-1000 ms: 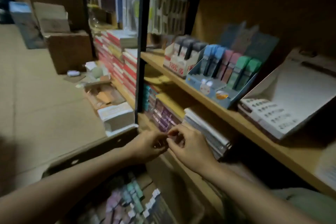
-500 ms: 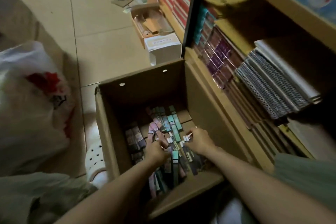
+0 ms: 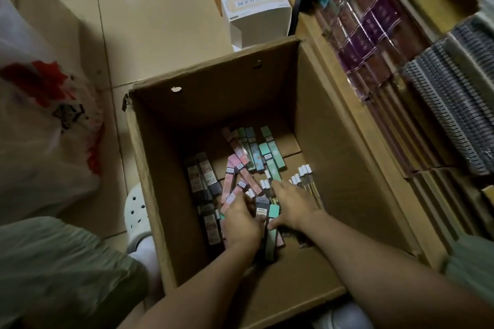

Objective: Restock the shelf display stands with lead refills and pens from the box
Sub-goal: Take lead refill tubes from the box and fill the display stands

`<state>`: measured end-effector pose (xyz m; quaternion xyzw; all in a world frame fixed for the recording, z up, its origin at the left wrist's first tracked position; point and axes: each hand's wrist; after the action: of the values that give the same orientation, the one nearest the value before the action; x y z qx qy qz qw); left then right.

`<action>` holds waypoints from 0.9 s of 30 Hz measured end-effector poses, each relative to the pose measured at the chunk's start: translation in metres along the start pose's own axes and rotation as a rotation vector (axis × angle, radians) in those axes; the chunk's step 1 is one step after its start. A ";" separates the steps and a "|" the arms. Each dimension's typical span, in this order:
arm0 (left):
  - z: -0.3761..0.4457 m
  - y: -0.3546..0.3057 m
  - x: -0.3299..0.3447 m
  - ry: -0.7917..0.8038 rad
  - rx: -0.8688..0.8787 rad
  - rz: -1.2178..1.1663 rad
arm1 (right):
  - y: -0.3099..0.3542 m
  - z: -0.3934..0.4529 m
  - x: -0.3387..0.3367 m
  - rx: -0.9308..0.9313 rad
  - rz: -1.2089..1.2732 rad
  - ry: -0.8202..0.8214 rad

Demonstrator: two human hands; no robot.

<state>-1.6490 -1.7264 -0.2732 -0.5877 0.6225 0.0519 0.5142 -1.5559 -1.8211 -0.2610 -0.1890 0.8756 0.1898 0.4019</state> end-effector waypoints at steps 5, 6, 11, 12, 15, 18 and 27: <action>0.002 -0.004 0.001 -0.081 -0.043 -0.097 | -0.006 0.002 -0.003 0.043 0.147 -0.156; 0.001 -0.005 0.001 -0.076 -0.033 -0.108 | -0.007 0.002 -0.005 0.057 0.171 -0.190; -0.002 -0.004 0.004 -0.034 -0.009 -0.113 | -0.002 -0.001 -0.003 0.140 0.283 -0.232; -0.001 -0.005 0.004 -0.031 -0.016 -0.107 | -0.001 -0.002 -0.003 0.157 0.295 -0.226; 0.000 -0.008 0.005 -0.013 -0.036 -0.087 | -0.004 -0.003 -0.003 0.220 0.417 -0.198; 0.001 -0.009 0.004 -0.014 -0.059 -0.086 | -0.010 -0.005 -0.006 0.271 0.588 -0.224; 0.001 -0.030 -0.025 0.187 -0.334 -0.740 | -0.009 0.001 -0.049 0.236 1.072 -0.188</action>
<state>-1.6301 -1.7184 -0.2399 -0.8492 0.3964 -0.0900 0.3370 -1.5217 -1.8198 -0.2251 0.3470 0.8249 0.2846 0.3438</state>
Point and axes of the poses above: each hand's wrist, its own z-axis towards the middle knuckle, its own x-axis out of the palm, y = z × x, and after that the axes turned 7 degrees about -y, right-handed
